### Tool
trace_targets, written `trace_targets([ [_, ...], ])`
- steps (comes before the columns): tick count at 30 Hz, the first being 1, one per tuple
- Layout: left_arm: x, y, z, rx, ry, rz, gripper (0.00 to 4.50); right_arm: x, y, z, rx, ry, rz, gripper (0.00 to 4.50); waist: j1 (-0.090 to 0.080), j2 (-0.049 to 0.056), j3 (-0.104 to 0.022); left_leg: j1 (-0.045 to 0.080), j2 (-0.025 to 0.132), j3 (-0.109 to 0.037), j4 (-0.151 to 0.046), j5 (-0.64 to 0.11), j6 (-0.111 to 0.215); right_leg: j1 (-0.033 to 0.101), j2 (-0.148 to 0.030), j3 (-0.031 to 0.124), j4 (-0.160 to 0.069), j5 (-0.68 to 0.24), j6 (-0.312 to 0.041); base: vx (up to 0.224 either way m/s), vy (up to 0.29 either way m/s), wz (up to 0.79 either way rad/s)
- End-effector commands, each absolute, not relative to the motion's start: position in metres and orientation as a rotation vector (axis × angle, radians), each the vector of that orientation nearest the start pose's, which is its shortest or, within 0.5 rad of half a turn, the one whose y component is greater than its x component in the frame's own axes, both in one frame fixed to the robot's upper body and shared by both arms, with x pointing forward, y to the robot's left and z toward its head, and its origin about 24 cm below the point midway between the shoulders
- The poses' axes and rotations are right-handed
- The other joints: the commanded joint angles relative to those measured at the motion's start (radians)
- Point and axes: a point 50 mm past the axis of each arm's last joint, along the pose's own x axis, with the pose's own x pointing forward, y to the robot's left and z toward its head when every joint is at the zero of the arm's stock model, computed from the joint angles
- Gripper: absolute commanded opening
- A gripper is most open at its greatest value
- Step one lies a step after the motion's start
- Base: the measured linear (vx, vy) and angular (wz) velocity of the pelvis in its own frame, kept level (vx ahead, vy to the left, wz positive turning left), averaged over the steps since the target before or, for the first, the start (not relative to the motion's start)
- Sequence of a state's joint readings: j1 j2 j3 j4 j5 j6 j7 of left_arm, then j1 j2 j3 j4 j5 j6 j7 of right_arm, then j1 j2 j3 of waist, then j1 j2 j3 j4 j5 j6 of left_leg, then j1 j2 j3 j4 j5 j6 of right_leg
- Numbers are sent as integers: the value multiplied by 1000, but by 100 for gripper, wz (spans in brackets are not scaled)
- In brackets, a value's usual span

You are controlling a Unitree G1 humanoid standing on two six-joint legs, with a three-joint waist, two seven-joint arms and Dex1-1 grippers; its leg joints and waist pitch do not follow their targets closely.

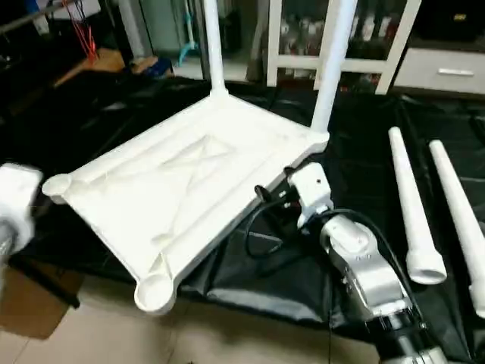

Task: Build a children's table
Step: Rotate table base

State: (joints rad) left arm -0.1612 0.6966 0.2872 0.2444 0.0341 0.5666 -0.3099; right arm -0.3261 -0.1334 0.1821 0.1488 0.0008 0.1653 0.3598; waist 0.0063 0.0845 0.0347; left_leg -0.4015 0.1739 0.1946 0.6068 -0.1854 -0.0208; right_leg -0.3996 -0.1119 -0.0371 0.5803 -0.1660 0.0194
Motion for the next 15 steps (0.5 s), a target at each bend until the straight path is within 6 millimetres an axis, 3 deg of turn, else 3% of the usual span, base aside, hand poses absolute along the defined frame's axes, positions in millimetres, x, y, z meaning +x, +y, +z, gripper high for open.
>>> trace_targets([
  [1,249,352,76,431,619,184,163,305,-95,75,-213,28,595,360,-4,21,-55,52,39,-28,-105,-412,-75,8,-10,14,-49,-198,-164,0,0,0],
  [3,248,348,73,416,632,158,163,305,-96,75,-214,27,594,360,-4,19,-54,49,39,-29,-106,-426,-79,10,-10,14,-51,-205,-162,0,0,0],
  [6,248,324,63,308,656,9,163,305,-98,75,-219,27,591,360,-3,16,-54,46,38,-29,-106,-424,-80,12,-13,15,-50,-200,-170,0,0,0],
  [7,244,306,56,281,698,-114,163,305,-99,74,-222,29,588,360,-4,21,-54,43,37,-31,-107,-424,-79,14,-14,14,-48,-203,-169,0,0,0],
  [11,241,287,52,243,718,-228,163,305,-101,74,-225,33,583,360,-9,17,-54,40,35,-28,-103,-406,-67,15,-13,14,-50,-199,-173,0,0,0],
  [12,241,274,53,215,717,-299,163,304,-103,74,-193,54,609,360,-8,17,-55,43,36,-26,-101,-402,-58,16,-14,15,-53,-205,-173,0,0,0],
  [15,239,264,52,202,729,-360,163,298,-106,75,-108,109,747,360,-4,17,-53,44,37,-27,-101,-414,-44,17,-12,15,-53,-220,-178,0,0,0],
])
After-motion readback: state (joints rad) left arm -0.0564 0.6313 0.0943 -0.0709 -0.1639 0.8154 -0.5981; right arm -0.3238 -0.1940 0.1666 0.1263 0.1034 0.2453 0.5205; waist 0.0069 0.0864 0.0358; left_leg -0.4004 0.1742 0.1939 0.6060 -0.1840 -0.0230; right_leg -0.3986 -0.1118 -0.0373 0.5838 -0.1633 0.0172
